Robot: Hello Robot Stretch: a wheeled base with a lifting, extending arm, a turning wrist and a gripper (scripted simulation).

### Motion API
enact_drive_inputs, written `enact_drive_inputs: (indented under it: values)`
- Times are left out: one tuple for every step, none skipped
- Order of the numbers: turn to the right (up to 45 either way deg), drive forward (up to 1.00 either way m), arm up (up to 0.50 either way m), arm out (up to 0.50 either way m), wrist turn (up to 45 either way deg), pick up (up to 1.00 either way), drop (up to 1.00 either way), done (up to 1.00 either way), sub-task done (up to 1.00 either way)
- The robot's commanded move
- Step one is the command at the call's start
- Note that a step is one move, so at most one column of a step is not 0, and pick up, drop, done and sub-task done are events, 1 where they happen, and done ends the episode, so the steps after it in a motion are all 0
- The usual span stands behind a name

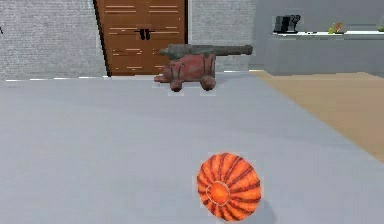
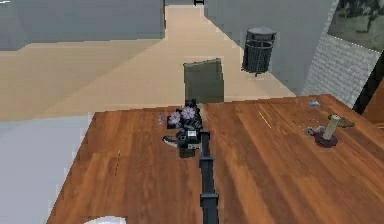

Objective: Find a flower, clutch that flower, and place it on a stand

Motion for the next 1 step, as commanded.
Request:
enact_drive_inputs:
  values:
    - [0.0,0.0,0.0,0.0,0.0,1.0,0.0,0.0,0.0]
